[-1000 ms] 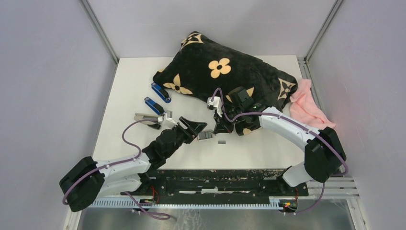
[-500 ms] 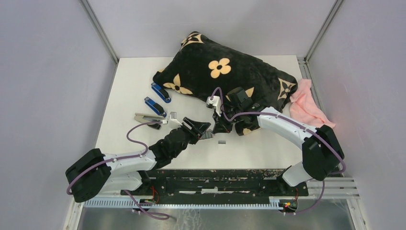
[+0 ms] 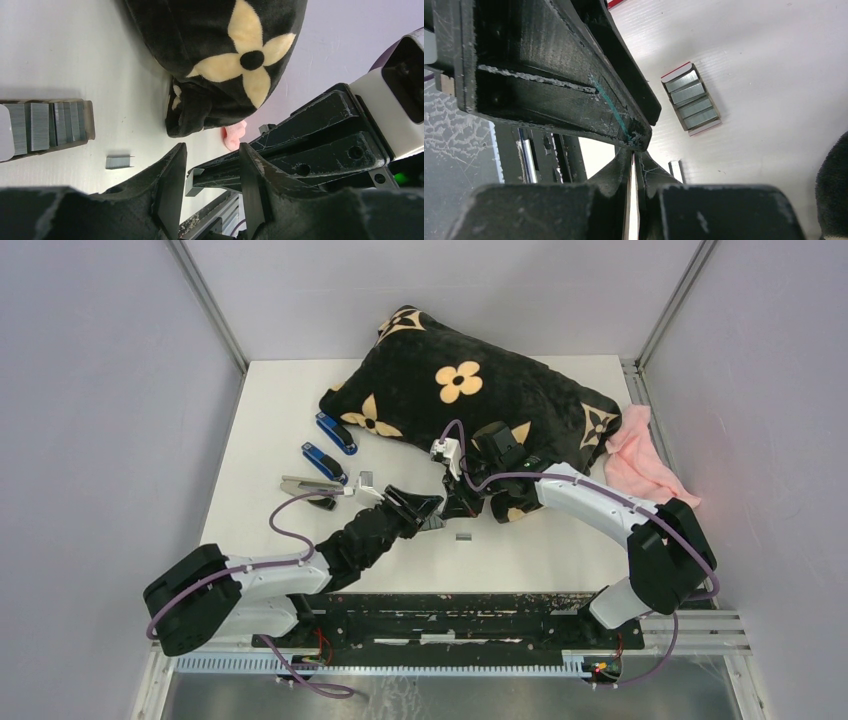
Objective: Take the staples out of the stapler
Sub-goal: Adjust the staple at the center of the board.
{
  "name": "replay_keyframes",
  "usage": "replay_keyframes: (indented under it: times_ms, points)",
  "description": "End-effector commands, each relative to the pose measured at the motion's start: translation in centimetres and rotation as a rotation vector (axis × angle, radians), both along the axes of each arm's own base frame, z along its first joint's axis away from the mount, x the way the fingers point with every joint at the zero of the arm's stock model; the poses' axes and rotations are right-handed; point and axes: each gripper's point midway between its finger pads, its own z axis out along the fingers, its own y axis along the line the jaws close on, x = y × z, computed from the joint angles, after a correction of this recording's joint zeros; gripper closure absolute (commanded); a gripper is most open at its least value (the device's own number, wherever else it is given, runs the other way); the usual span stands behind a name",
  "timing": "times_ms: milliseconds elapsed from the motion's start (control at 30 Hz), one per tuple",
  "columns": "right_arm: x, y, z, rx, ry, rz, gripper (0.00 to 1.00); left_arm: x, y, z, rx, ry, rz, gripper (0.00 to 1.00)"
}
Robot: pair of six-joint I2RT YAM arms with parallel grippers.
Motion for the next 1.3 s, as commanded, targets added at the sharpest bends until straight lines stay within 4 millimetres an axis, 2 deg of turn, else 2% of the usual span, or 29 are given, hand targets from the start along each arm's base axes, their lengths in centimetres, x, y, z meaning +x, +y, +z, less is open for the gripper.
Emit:
replay_keyframes:
  times_ms: [0, 300, 900, 1067, 1267]
  points:
    - [0.3, 0.8, 0.4, 0.038, 0.005, -0.005, 0.91, 0.3, -0.3, 0.9, 0.021, -0.06, -0.009, 0.52]
    - [0.7, 0.6, 0.3, 0.043, 0.035, -0.034, 0.91, 0.1, -0.1, 0.1, 0.079, -0.07, -0.018, 0.6]
    - [1.1, 0.5, 0.6, 0.062, 0.068, -0.054, 0.91, 0.1, -0.5, -1.1, 0.143, -0.089, -0.052, 0.67]
    - [1.0, 0.5, 0.5, 0.063, 0.072, -0.051, 0.92, -0.1, -0.3, -0.6, 0.099, -0.091, -0.045, 0.73]
    - [0.9, 0.5, 0.5, 0.065, 0.079, -0.045, 0.92, -0.3, 0.1, 0.1, 0.061, -0.099, -0.037, 0.86]
